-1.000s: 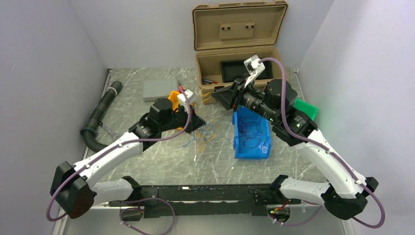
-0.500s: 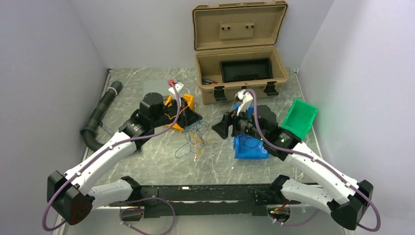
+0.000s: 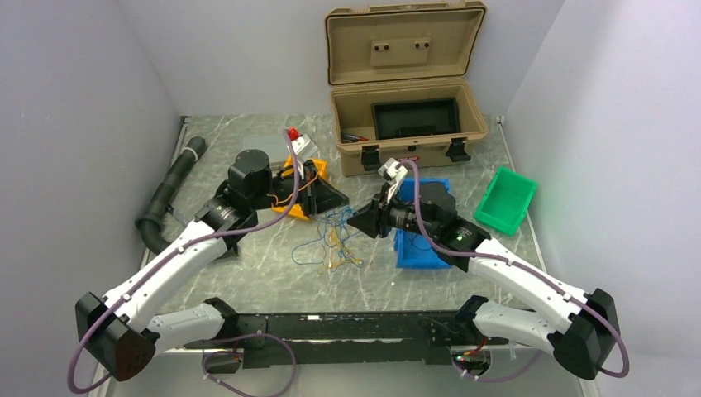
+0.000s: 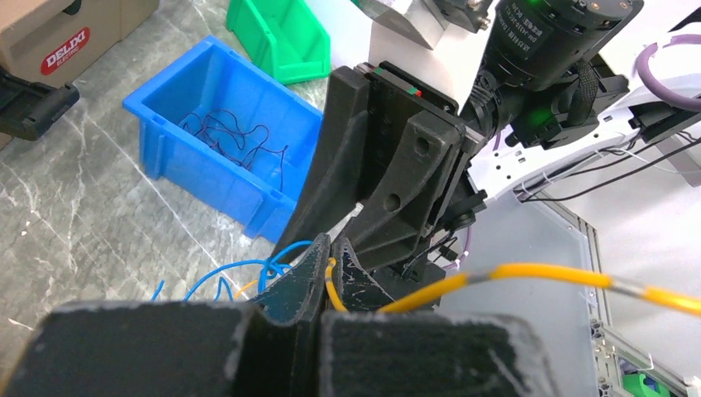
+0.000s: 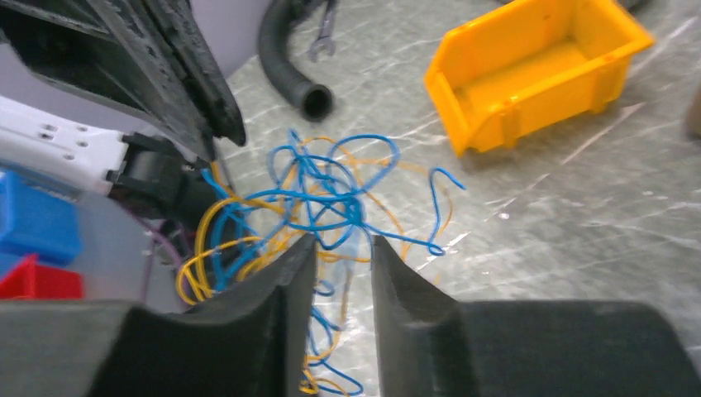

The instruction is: Untangle the cables

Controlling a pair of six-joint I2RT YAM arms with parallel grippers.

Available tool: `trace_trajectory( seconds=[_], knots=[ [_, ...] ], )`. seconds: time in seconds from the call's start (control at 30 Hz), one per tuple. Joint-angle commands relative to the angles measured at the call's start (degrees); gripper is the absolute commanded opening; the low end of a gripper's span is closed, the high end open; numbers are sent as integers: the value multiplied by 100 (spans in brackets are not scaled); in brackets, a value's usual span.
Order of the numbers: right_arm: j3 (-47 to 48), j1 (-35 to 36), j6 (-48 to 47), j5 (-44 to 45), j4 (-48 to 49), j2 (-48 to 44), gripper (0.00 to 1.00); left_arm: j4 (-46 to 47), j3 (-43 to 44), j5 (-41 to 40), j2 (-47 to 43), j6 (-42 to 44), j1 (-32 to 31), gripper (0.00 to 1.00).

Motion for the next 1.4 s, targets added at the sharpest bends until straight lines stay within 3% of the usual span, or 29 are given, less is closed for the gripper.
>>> trace_trajectory(
  seconds=[0.0, 0.07, 0.27, 0.37, 0.47, 0.53, 0.77, 1.03, 1.13, 1.2, 1.23, 1.3, 1.37],
  knots=[
    [228, -11, 35, -374, 622, -2, 16, 90, 129, -24, -310, 80, 15, 0],
    [285, -17, 89, 193, 268, -78, 0, -238, 73, -557, -496, 151, 14, 0],
    [124, -79, 379, 2249, -506, -916, 0, -1416, -298, -3069, -1030, 233, 104, 0],
    [252, -112, 742, 3966, -1200, -1264, 0, -2055, -628, -4505, -1304, -35, 331, 0],
    [659, -167, 1417, 5795, -2604, -1375, 0, -2619, -906, -5633, -1582, -322, 757, 0],
    [881, -230, 1776, 6578, -3211, -1444, 0, -2923, -987, -6051, -1699, -444, 1042, 0],
    [975, -272, 2433, 7712, -3942, -2048, 0, -3379, -1033, -6716, -2008, -805, 1680, 0],
    [1084, -273, 1596, 7032, -3435, -2206, 0, -3602, -963, -7076, -2124, -917, 1727, 0],
    [1144, -273, 980, 5983, -2917, -2168, 0, -3390, -944, -6570, -2200, -575, 1726, 0],
    [1162, -272, 341, 4395, -2350, -2122, 0, -2912, -991, -5382, -2308, 19, 1720, 0],
    [1212, -266, 173, 3754, -2119, -2056, 0, -2554, -1058, -4535, -2377, 278, 1726, 3],
    [1384, -271, 83, 2737, -1845, -1807, 0, -1817, -1305, -2929, -2506, 586, 1718, 26],
    [1644, -270, 44, 2048, -1747, -1462, 0, -1228, -1539, -1900, -2553, 540, 1705, 50]
  ],
)
